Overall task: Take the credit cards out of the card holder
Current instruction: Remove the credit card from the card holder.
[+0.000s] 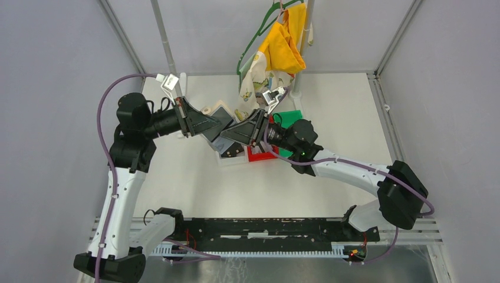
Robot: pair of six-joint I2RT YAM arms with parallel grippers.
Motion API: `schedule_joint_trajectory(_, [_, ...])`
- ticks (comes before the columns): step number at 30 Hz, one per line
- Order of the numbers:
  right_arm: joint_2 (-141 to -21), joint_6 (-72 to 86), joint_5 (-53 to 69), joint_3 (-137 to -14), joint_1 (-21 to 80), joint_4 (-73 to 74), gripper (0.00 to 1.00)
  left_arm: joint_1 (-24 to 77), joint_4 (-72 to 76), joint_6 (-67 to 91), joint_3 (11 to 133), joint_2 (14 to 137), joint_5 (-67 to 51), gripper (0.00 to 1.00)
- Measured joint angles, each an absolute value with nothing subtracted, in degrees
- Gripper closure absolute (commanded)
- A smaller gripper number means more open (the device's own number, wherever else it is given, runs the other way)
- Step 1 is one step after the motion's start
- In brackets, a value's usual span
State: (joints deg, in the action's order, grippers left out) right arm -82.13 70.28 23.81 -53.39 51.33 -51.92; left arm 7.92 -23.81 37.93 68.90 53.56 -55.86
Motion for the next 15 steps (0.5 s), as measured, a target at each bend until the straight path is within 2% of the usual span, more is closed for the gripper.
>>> schedule_joint_trajectory(5, [-83.6, 71.5, 23.5, -53.4, 51.3, -54.0, 0.68, 7.8, -23.6, 38.0, 68.9, 53.3, -56.0, 0.98])
schedule_joint_trajectory(11, [-84.2, 72.4, 23.2, -53.4, 51.3, -55.9, 0.79, 7.8, -23.2, 38.0, 68.8, 52.6, -56.1, 0.98])
schedule_joint_trajectory(15, [-84.2, 72.8, 22.9, -53.5, 51.3, -56.9, 0.92, 7.8, -22.9, 38.2, 68.2, 52.6, -56.1, 0.94])
